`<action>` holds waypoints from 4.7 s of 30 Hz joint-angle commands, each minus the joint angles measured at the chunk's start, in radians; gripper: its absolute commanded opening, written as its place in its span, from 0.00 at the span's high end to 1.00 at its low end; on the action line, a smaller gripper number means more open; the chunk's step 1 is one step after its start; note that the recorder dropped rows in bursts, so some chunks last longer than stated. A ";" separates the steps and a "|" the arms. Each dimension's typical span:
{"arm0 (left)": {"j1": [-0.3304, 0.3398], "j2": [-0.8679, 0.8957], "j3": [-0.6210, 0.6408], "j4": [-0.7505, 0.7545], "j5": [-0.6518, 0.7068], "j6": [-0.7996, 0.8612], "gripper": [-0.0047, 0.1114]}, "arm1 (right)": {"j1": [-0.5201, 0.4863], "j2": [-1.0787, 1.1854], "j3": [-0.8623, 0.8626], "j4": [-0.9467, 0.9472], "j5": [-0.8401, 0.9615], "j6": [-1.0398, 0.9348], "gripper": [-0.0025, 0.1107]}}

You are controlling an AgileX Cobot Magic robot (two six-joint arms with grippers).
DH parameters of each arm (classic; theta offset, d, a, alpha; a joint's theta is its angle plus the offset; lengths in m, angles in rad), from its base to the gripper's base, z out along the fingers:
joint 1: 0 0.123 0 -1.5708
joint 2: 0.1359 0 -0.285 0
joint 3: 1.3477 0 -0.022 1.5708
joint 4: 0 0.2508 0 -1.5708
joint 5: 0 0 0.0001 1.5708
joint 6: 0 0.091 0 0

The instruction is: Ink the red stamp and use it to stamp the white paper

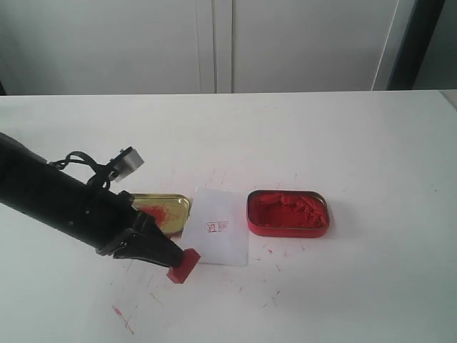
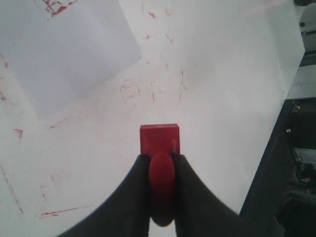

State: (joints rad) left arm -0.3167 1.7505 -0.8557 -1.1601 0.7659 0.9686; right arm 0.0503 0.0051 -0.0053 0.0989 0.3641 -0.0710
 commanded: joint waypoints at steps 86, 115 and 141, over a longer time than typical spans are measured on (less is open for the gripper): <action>-0.045 0.124 0.006 -0.128 -0.106 0.068 0.61 | 0.001 -0.005 0.005 0.001 -0.014 -0.003 0.98; -0.045 -0.120 0.006 0.467 -0.336 -0.441 0.70 | 0.001 -0.005 0.005 0.001 -0.014 -0.003 0.98; 0.131 -0.308 0.006 1.131 -0.216 -1.097 0.96 | 0.001 -0.005 0.005 0.001 -0.014 -0.003 0.98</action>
State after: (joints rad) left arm -0.2282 1.4670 -0.8557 -0.0312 0.5114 -0.0977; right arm 0.0503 0.0051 -0.0053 0.0989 0.3641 -0.0710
